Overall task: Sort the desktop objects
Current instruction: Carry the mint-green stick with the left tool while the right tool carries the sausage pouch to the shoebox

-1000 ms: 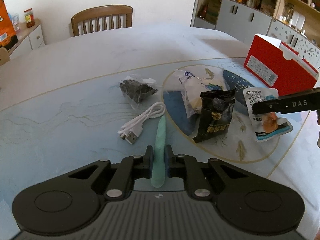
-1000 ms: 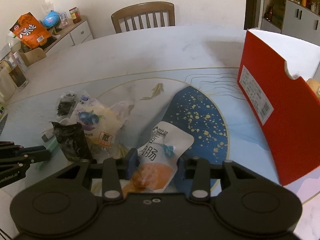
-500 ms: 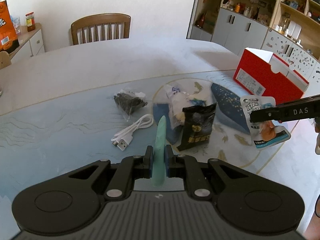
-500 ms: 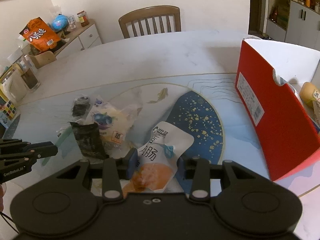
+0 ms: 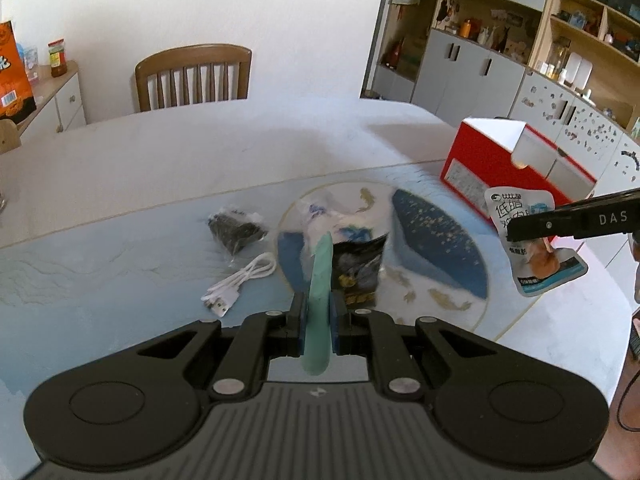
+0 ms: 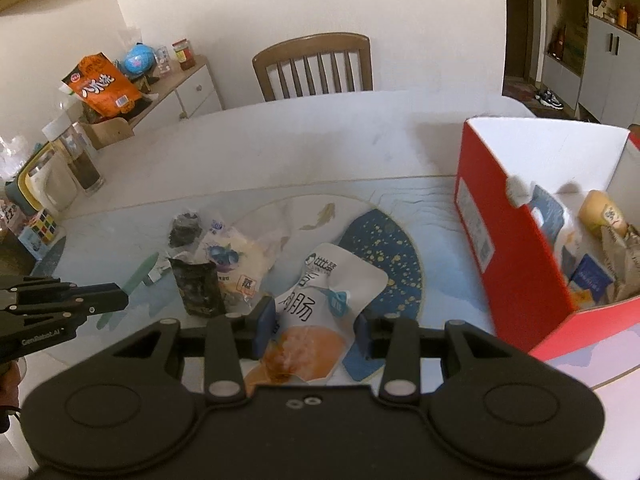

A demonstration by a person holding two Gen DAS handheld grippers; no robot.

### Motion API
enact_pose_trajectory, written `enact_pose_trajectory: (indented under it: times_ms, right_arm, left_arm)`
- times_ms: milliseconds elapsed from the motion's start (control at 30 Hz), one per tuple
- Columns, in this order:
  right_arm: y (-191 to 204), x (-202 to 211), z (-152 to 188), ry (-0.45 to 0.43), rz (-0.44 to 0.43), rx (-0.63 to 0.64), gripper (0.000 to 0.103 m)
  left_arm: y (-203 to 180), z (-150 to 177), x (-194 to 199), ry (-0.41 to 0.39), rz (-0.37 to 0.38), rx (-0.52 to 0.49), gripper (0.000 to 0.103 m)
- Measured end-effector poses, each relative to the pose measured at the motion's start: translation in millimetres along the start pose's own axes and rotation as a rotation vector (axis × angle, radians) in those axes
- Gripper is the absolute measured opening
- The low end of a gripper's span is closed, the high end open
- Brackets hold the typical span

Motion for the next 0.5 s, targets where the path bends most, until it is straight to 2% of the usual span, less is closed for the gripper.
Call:
enact_pose_trajectory:
  times_ms: [500]
  right_arm:
    - [-28, 47, -23, -0.064, -0.013, -0.003, 0.04]
  left_arm:
    - [-60, -39, 16, -0.059, 0.055, -0.04, 0.01]
Point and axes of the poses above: each gripper's, at about its wrist camera, not at the fingertips, and x roughly against the way its jaws point, y to its left, z to its underside, the point moved 10 cm from there along -x, roughly the way its jaws point, and after that the axes turned 3 degrees about z, right-handed, at the moved point
